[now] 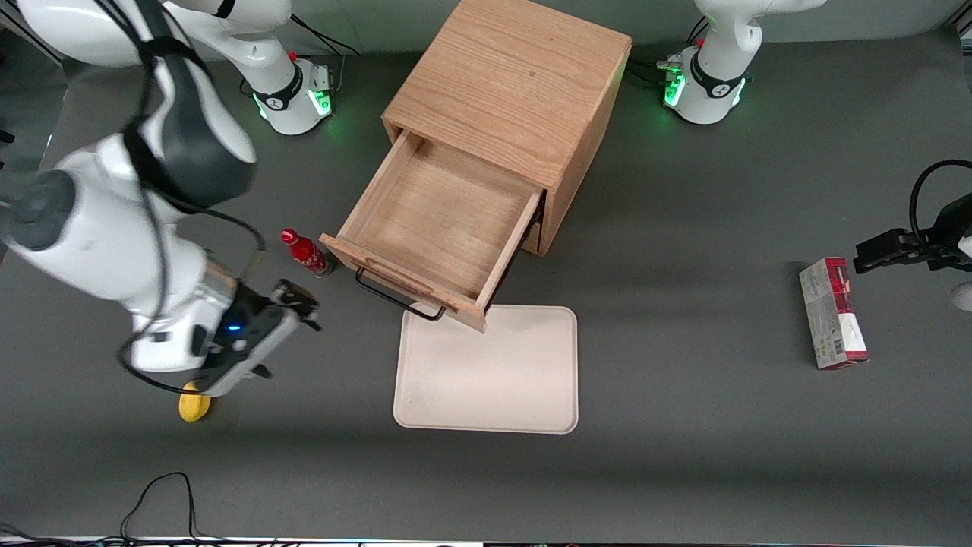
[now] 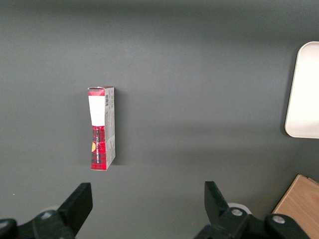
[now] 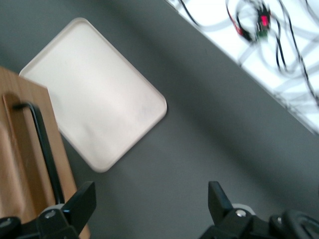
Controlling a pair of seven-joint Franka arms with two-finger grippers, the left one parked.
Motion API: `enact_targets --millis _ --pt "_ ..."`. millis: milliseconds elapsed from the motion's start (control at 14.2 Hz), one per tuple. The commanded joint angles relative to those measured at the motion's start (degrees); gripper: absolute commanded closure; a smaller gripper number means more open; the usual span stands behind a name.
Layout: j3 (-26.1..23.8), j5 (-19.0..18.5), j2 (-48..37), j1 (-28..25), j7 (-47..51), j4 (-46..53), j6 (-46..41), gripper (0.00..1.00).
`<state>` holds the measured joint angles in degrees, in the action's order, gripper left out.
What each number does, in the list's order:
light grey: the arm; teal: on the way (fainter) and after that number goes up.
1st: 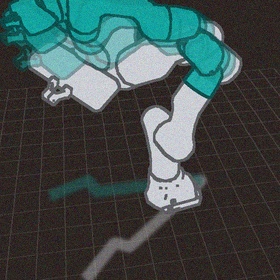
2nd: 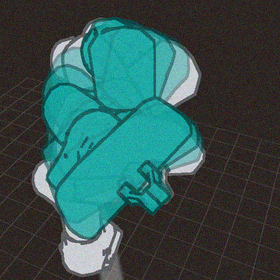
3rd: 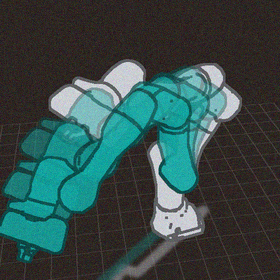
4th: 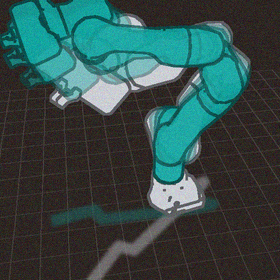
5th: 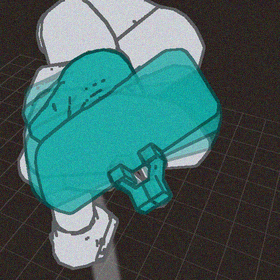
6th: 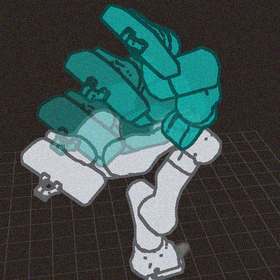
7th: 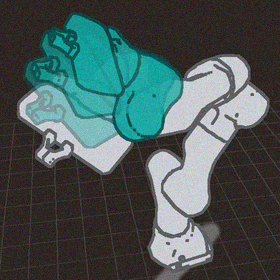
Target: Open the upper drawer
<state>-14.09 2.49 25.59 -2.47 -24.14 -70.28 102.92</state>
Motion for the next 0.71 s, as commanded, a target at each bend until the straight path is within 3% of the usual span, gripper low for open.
enact_targets --millis 0,353,494,635 --pt "8.26 5.85 -8.33 -0.43 8.79 -6.06 -7.53 0.00" --pt "15.14 3.66 -28.98 -0.43 22.42 -32.15 -3.52 0.00" --pt "15.23 3.40 -32.35 -0.43 29.39 -35.79 -4.03 0.00" --pt "14.97 -1.94 -32.88 -0.52 29.58 -35.54 -5.70 0.00"
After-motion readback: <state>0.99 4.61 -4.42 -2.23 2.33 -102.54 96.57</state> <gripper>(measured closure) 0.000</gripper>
